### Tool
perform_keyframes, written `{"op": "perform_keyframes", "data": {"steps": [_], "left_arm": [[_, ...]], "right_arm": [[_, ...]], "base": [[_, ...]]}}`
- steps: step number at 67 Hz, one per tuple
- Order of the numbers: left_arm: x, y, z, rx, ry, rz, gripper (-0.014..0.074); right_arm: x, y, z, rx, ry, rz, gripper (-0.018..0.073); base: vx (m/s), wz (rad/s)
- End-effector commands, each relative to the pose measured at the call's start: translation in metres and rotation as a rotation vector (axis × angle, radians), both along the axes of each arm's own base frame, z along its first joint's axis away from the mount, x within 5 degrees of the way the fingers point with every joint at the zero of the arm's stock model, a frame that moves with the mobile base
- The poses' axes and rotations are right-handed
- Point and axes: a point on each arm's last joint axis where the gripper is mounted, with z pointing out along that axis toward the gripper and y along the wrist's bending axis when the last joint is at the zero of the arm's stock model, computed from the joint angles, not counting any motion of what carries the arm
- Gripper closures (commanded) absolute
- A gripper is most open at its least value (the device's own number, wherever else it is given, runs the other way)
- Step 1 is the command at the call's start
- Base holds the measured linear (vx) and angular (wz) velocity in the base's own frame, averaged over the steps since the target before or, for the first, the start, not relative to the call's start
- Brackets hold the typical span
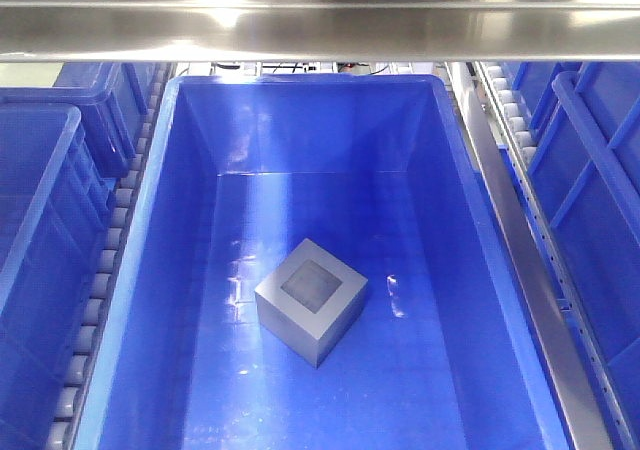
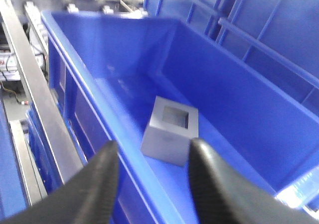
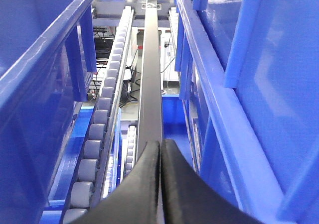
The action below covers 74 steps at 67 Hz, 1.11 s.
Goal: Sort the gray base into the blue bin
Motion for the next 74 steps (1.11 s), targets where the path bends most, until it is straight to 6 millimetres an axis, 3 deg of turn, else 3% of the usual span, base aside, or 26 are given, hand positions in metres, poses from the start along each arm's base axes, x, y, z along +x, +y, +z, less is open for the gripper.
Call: {"op": "perform_keyframes", "data": {"steps": [1, 8, 51, 74], "left_arm": [[0.000, -0.001, 0.015, -0.047, -0.090, -0.017, 0.0456], [0.000, -0.002, 0.018, -0.068, -0.122, -0.021, 0.0607], [0.001, -0.001, 0.020, -0.041, -0.175, -0.011, 0.0605], [0.020, 0.006, -0.014, 0.009, -0.172, 0.360, 0.0605]], "right_arm": [[0.000, 0.000, 0.006, -0.016, -0.083, 0.007, 0.0564], [0.000, 0.000, 0.006, -0.016, -0.083, 0.007, 0.0564], [0.000, 0.000, 0.006, -0.016, -0.081, 0.007, 0.0564], [0.000, 0.000, 0.006, -0.016, -0.081, 0.006, 0.0564]], "base": [[0.00, 0.00], [0.00, 0.00], [0.00, 0.00], [0.00, 0.00]]}}
